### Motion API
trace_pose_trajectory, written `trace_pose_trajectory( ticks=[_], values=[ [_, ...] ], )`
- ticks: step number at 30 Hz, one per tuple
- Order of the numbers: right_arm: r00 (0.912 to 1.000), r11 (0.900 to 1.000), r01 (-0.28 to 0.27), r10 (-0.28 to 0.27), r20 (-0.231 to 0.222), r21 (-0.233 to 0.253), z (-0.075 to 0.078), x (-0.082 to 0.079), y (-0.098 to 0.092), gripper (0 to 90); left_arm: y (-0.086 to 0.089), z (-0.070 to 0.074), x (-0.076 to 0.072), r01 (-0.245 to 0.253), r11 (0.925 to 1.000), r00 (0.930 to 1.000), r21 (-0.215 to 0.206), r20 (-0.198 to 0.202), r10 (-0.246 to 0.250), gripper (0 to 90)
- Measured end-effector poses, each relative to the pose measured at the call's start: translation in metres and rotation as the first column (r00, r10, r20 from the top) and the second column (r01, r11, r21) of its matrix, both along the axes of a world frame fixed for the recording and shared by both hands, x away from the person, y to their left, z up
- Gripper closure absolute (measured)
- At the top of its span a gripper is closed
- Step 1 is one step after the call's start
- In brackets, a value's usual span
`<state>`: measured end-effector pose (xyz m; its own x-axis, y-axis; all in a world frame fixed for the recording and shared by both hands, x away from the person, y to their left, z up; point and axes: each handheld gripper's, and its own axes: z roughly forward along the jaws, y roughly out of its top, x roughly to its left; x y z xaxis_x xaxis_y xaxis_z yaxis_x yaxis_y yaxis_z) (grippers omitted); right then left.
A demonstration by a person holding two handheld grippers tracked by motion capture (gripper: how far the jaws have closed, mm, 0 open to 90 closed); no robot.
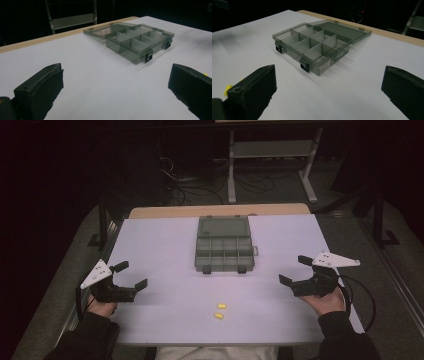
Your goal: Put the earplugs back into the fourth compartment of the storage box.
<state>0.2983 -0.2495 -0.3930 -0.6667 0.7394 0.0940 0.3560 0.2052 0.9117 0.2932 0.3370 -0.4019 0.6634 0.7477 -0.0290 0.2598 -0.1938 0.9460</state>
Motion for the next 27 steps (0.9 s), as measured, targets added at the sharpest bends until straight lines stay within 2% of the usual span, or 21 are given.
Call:
trace_pose_trajectory(
  ticks=[4, 18, 27],
  values=[
    [1.0000, 1.000, -0.005, 0.005, -0.002, -0.011, -0.0004, -0.0010, 0.0026, 0.0, -0.0005, 0.0004, -0.0012, -0.001, 1.0000, 0.9999, 0.007, 0.011, 0.001, 0.0],
    [0.9999, 1.000, -0.009, 0.009, 0.004, -0.019, 0.0003, -0.0020, 0.0048, 0.0, -0.0006, 0.0002, -0.0009, 0.001, 1.0000, 1.0000, 0.006, 0.007, -0.001, 0.0],
    [0.9997, 0.999, -0.023, 0.023, 0.000, -0.044, 0.0075, -0.0012, 0.0098, 0.0, -0.0007, 0.0001, -0.0013, -0.003, 0.9999, 1.0000, 0.010, 0.006, 0.003, 0.0]
  ],
)
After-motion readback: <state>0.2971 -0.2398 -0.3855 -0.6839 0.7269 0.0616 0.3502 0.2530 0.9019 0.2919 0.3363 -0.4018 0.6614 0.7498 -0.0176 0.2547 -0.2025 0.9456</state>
